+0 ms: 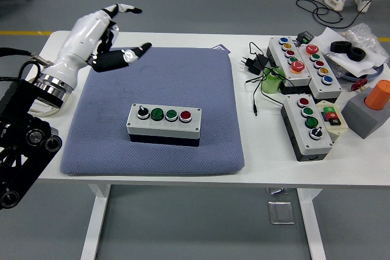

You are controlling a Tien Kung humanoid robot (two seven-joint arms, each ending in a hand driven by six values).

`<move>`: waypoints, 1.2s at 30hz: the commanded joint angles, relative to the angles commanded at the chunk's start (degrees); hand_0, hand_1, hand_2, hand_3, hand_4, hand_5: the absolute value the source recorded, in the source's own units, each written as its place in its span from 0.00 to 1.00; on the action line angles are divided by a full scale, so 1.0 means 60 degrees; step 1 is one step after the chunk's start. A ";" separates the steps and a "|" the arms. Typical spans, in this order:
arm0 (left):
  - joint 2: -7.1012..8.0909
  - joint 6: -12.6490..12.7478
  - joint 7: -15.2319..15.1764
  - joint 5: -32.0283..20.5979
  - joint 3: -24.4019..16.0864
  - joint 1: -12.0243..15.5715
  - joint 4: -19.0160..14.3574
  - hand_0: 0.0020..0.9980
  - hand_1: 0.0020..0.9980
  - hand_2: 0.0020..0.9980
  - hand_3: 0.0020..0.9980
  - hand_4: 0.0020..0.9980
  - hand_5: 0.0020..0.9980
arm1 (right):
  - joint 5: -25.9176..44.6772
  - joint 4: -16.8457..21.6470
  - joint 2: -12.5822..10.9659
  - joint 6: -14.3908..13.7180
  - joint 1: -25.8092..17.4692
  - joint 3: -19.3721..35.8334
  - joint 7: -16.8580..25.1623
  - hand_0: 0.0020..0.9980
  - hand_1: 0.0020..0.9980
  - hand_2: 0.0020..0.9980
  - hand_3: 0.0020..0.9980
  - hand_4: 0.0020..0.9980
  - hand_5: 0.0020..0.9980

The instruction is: Pick up the button,place it on the desk,press the button,press the button

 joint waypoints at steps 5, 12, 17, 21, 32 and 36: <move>0.0043 -0.0409 0.0004 -0.1965 -0.0453 0.0171 0.0814 0.56 0.68 0.74 0.88 0.75 0.99 | 0.0023 0.0000 0.0000 0.0002 0.0010 -0.0022 -0.0001 0.67 0.62 0.65 0.59 0.30 0.08; -0.0026 -0.0831 0.0069 -0.4821 -0.0934 0.0666 0.1587 0.73 0.84 0.91 0.95 0.68 1.00 | 0.0001 0.0000 0.0011 -0.0001 0.0026 -0.0010 -0.0011 0.67 0.62 0.65 0.59 0.30 0.08; -0.0063 -0.1040 -0.0152 -0.6325 -0.1124 0.0979 0.1691 0.74 0.86 0.92 0.93 0.65 1.00 | -0.0009 0.0000 0.0011 -0.0006 0.0031 0.0004 -0.0018 0.67 0.62 0.65 0.59 0.30 0.08; -0.0125 -0.1124 -0.0202 -0.6740 -0.1156 0.1166 0.1825 0.75 0.86 0.92 0.93 0.62 1.00 | -0.0033 0.0000 0.0014 -0.0008 0.0028 0.0015 -0.0028 0.67 0.62 0.65 0.59 0.30 0.08; -0.0210 -0.1433 -0.0114 -0.6882 -0.1232 0.1400 0.1803 0.74 0.86 0.92 0.92 0.60 1.00 | 0.0014 0.0000 0.0006 -0.0009 0.0003 -0.0003 -0.0038 0.67 0.62 0.65 0.59 0.30 0.08; -0.0194 -0.1419 -0.0125 -0.6897 -0.1451 0.1572 0.1694 0.74 0.86 0.92 0.92 0.60 1.00 | -0.0266 0.0000 -0.0004 -0.0031 0.0013 0.0181 -0.0123 0.67 0.62 0.65 0.59 0.30 0.08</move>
